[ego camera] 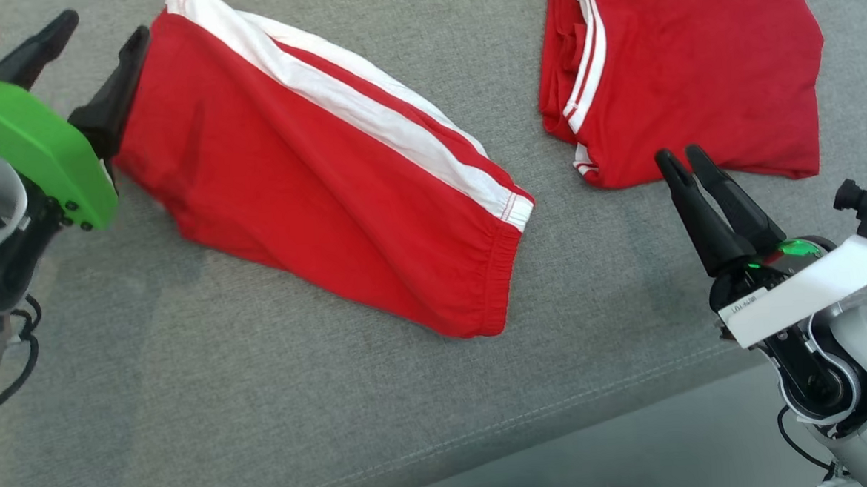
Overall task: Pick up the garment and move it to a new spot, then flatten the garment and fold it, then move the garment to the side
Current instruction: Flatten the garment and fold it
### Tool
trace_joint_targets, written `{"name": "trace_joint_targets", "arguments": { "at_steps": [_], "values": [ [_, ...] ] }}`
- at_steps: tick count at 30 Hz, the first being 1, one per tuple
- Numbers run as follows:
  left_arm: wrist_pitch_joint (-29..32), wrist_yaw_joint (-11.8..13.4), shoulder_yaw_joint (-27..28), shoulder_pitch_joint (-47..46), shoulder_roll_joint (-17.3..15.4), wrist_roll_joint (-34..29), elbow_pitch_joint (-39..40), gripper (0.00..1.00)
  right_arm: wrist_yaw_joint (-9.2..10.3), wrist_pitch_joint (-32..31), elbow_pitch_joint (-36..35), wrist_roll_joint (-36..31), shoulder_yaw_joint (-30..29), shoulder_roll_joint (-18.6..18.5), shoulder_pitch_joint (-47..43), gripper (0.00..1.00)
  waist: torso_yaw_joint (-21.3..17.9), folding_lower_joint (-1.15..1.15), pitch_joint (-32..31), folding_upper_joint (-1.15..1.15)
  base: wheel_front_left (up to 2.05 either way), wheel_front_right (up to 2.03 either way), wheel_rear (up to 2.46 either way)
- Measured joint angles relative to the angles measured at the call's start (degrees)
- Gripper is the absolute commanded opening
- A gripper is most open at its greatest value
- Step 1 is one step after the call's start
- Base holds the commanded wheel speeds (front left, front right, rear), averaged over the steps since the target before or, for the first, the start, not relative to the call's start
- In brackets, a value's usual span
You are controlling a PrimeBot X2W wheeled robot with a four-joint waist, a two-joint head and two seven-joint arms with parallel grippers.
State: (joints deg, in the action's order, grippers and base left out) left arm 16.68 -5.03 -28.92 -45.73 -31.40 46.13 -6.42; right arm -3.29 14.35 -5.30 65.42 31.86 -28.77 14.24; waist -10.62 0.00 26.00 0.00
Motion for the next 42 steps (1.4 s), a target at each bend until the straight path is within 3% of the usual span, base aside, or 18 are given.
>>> {"name": "trace_joint_targets", "arguments": {
  "at_steps": [13, 21, 29, 35, 42],
  "values": [
    [-13.6, 4.2, 2.8, 15.0, 0.6, -1.0, 0.3, 1.0, 8.37, 0.1, -1.4, -18.2, -5.8, -2.7, -3.2, 1.0, 5.6, 0.0, -7.1, 0.0, 0.0, 0.0, 0.0],
    [-18.9, 6.6, 3.5, 23.9, 2.2, -0.4, 1.5, 1.0, 9.45, 0.2, -2.5, -21.4, -6.0, -2.4, -8.6, 1.0, 8.5, 0.0, -11.2, 0.0, 0.0, 0.0, 0.0],
    [-24.7, 8.8, 5.7, 30.9, 2.8, -0.2, 4.3, 1.0, 9.94, 0.2, -2.3, -29.0, -3.6, -3.0, -11.5, 1.0, 11.1, 0.0, -14.1, 0.0, 0.0, 0.0, 0.0],
    [-27.8, 9.7, 5.8, 36.9, 3.2, -0.8, 5.2, 1.0, 10.03, 0.2, -1.5, -30.5, -3.5, 0.1, -13.5, 1.0, 12.7, 0.0, -15.4, 0.0, 0.0, 0.0, 0.0],
    [-29.5, 10.1, 5.4, 41.3, 3.8, -2.0, 5.7, 1.0, 10.38, 0.2, 0.7, -33.2, -4.0, 1.3, -14.7, 1.0, 13.6, 0.0, -17.2, 0.0, 0.0, 0.0, 0.0]
  ]
}}
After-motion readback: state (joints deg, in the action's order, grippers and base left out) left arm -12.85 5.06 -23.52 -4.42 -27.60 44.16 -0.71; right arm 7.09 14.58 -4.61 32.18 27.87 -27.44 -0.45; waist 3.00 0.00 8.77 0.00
